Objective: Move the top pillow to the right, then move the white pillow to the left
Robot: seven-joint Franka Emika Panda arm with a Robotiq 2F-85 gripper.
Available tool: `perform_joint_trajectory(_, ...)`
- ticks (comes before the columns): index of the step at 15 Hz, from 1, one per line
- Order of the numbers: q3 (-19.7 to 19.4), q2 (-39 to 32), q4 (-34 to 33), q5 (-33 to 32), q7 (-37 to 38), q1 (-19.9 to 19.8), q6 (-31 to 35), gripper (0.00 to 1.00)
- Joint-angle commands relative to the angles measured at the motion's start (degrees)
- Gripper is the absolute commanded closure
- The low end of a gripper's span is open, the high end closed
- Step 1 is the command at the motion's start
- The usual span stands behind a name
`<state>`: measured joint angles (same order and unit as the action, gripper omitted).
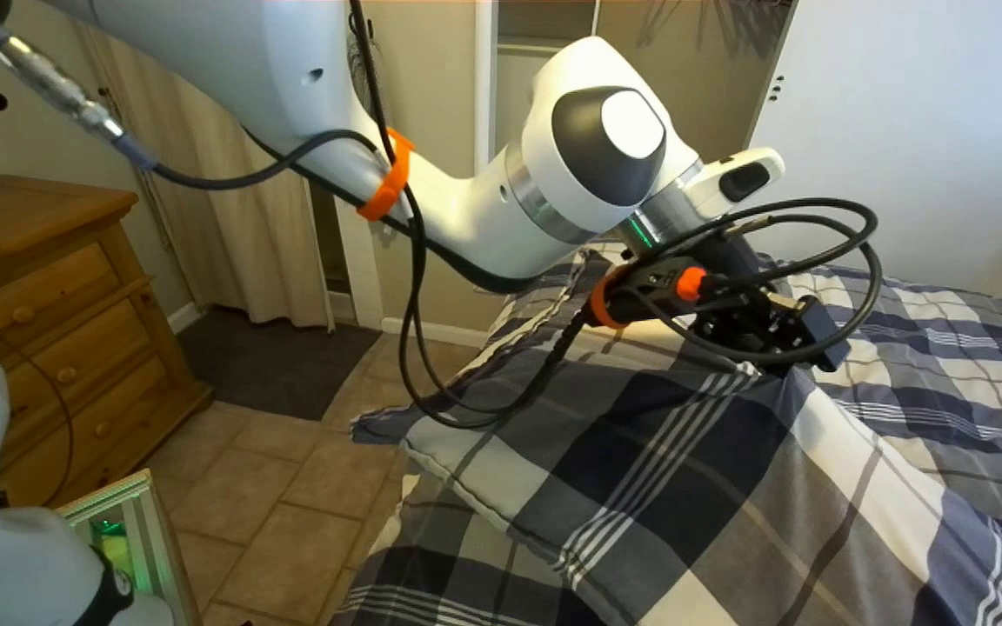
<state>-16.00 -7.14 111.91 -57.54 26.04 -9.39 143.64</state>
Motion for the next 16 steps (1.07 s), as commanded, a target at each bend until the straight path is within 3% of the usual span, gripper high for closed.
perform_joint_trajectory(1, -0.8, 0.5, -4.0, -9.0, 8.6, -1.0, 1.4, 1.0)
perform_joint_trajectory(6, -1.2, -1.3, -8.0, -17.3, 20.2, -2.3, 1.2, 1.0)
perform_joint_trajectory(12, -1.0, -4.8, -11.9, -27.9, 26.2, -3.9, 4.8, 1.0)
perform_joint_trajectory(16, -0.7, -7.1, -13.6, -28.0, 27.2, -5.6, 8.2, 1.0)
